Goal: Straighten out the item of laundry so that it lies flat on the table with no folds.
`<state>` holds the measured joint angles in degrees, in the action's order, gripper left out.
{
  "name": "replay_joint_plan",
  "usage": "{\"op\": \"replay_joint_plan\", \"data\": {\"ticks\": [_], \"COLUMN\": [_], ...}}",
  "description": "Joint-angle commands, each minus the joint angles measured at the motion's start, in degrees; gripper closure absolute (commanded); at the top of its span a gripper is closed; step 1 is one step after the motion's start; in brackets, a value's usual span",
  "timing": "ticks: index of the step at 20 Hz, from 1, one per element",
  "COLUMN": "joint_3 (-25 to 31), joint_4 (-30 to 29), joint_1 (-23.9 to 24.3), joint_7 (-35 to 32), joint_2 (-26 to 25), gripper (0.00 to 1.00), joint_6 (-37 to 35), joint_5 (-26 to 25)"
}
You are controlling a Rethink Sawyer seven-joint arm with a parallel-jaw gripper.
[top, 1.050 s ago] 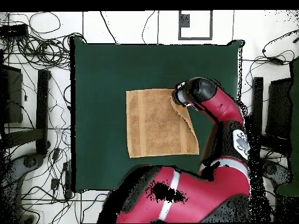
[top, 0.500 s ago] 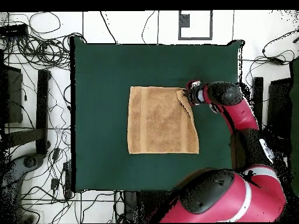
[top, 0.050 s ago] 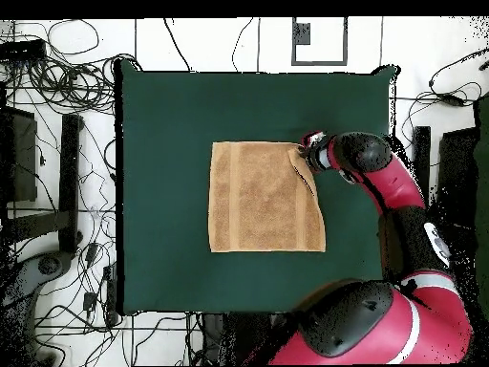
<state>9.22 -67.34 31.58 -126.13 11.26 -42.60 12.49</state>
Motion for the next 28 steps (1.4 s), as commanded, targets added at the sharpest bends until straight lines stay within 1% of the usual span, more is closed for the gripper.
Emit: {"op": "replay_joint_plan", "data": {"ticks": [1, 3, 6, 10, 19, 23, 24, 25, 28], "joint_3": [10.91, 13.52, 15.02, 18.50, 23.60, 23.53, 22.68, 20.96, 18.61], "joint_4": [-3.49, -4.15, -5.05, -6.83, -6.52, -6.18, -6.00, -5.49, -4.13], "joint_1": [2.38, 4.50, 5.85, 8.77, 12.79, 12.76, 12.16, 10.89, 9.15], "joint_7": [14.77, 16.59, 16.20, 17.05, 19.19, 17.33, 16.26, 14.90, 12.21], "joint_2": [-12.22, -12.86, -12.63, -13.22, -16.22, -16.17, -15.62, -14.61, -13.56], "gripper": [1.00, 1.00, 1.00, 1.00, 1.00, 1.00, 1.00, 1.00, 1.00], "joint_6": [11.19, 10.94, 11.06, 11.48, 9.87, 9.81, 11.11, 13.66, 15.13], "joint_5": [-7.00, -7.27, -8.70, -9.77, -13.82, -16.32, -17.70, -20.19, -23.29]}}
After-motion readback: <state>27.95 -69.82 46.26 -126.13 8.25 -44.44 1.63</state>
